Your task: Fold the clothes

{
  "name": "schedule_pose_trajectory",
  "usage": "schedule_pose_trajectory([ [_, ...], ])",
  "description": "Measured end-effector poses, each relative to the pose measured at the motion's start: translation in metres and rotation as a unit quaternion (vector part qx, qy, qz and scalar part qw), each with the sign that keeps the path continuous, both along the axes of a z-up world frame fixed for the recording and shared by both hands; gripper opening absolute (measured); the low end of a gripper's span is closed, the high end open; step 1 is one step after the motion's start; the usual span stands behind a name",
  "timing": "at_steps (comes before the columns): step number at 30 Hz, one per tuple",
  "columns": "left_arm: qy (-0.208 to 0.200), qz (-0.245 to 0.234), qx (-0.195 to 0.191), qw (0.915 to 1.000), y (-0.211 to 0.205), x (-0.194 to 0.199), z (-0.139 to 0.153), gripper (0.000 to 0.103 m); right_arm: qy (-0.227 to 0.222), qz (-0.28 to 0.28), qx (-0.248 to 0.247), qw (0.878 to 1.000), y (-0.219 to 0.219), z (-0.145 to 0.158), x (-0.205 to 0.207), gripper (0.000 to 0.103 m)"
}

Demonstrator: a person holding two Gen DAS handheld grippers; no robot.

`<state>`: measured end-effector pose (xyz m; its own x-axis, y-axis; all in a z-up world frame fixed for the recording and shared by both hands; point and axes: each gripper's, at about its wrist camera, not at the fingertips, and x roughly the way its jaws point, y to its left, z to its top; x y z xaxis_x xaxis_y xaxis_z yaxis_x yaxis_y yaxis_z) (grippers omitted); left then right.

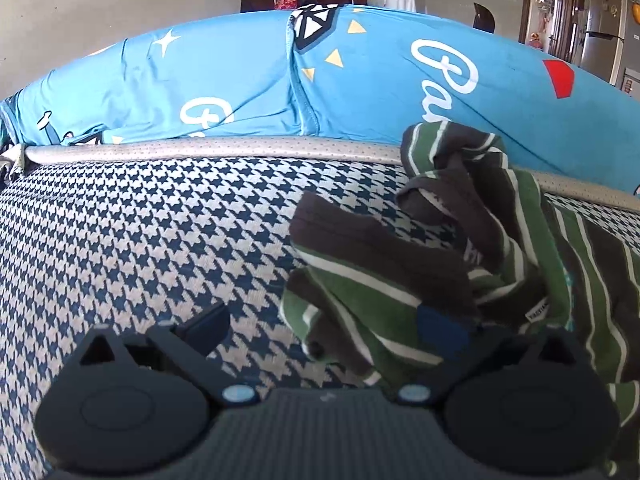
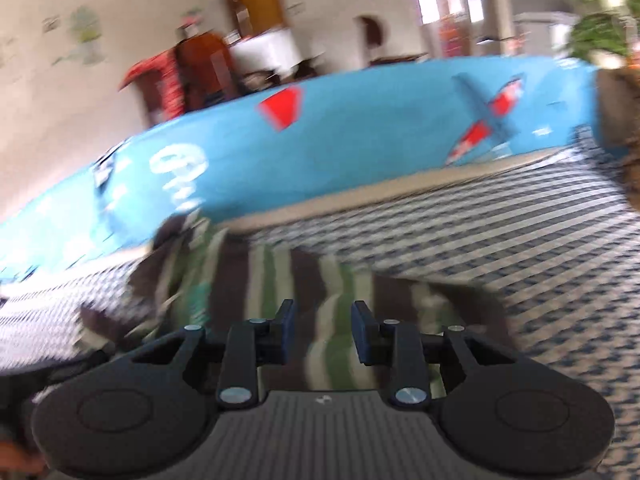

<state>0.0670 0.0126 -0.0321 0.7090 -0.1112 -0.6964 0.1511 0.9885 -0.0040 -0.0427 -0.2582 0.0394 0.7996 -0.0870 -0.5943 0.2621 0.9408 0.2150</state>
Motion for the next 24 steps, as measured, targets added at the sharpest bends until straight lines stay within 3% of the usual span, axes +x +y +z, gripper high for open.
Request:
schedule_pose_trajectory([
  [5, 0.004, 0.009, -0.005, 0.9999, 0.008, 0.002, 0.004, 0.103, 0.014, 0.088, 0.003, 0.996, 0.038, -0.014, 0.013, 0.032],
  [9, 0.003, 0.016, -0.008, 0.9998, 0.018, 0.003, 0.009, 0.103, 0.019, 0.153, 0.007, 0.988, 0.069, -0.025, 0.027, 0.050],
  [15, 0.003, 0.026, -0.010, 0.9996, 0.037, 0.003, 0.014, 0.103, 0.025, 0.209, -0.032, 0.977, 0.111, -0.035, 0.050, 0.062],
  [22, 0.007, 0.037, -0.013, 0.9992, 0.064, 0.003, 0.015, 0.103, 0.044, 0.226, -0.050, 0.972, 0.144, -0.051, 0.074, 0.063],
  [23, 0.007, 0.039, -0.015, 0.9991, 0.069, 0.002, 0.016, 0.103, 0.047, 0.226, -0.055, 0.971, 0.149, -0.054, 0.077, 0.059],
  [24, 0.007, 0.040, -0.017, 0.9990, 0.073, 0.002, 0.016, 0.103, 0.051, 0.225, -0.056, 0.972, 0.152, -0.056, 0.080, 0.048],
])
